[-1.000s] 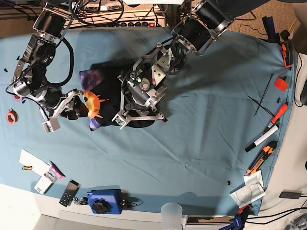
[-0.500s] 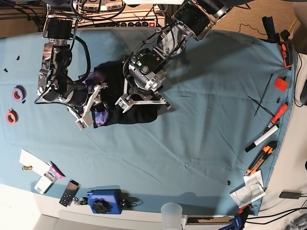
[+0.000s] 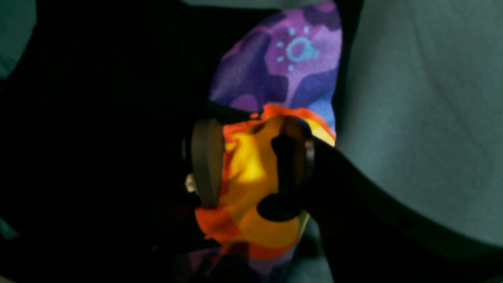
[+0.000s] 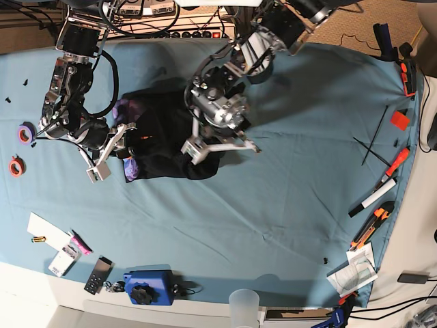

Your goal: Layout the t-shirt on the table in an organized manner, then fold the t-shirt properly

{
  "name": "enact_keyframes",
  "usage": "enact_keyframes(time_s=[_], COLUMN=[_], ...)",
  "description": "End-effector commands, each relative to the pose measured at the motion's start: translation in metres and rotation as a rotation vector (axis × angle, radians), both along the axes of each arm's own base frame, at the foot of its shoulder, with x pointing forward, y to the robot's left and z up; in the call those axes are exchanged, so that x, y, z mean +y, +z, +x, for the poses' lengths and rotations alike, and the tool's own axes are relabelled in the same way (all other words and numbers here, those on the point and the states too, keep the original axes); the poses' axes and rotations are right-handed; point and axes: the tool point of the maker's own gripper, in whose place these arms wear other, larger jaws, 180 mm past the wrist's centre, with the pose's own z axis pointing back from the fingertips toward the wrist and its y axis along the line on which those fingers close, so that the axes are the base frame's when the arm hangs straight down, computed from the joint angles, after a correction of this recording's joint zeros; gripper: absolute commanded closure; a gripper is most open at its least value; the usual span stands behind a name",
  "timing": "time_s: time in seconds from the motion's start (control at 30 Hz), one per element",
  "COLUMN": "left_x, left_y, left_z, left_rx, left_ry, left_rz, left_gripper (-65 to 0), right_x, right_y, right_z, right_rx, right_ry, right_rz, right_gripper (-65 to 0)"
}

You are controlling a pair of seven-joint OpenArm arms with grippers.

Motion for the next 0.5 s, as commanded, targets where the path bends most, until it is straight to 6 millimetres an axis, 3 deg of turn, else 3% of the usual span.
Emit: enact_keyframes(time_s=[0.0,0.17,0.33,0.47], left_x=[-0.003,0.022,0.079,0.133], left_y=[0.025,0.071,0.085,0.081], left_z=[0.015,0.034,0.056,0.063], left_rx=[-0.094,-0.260,-0.309,-0.280], left_ry=[0.010,0.089,0.247,0.363], left_rz=[-0.032,-0.093,-0.170,-0.242], left_gripper=[0.0,0.0,0.0,0.0], right_x=[-0.007,0.008,0.015,0.023], right_y=[0.011,0.031,0.065,0.096], right_z=[0.007,0.011,0.016,0.019], right_rx=[-0.029,-0.085,-0.180,-0.280], right_ry=[-0.008,0.015,0.063,0.097], right_rz=[-0.004,0.079,0.032,-0.012], right_gripper=[-24.9,-24.9,-24.6,-6.2])
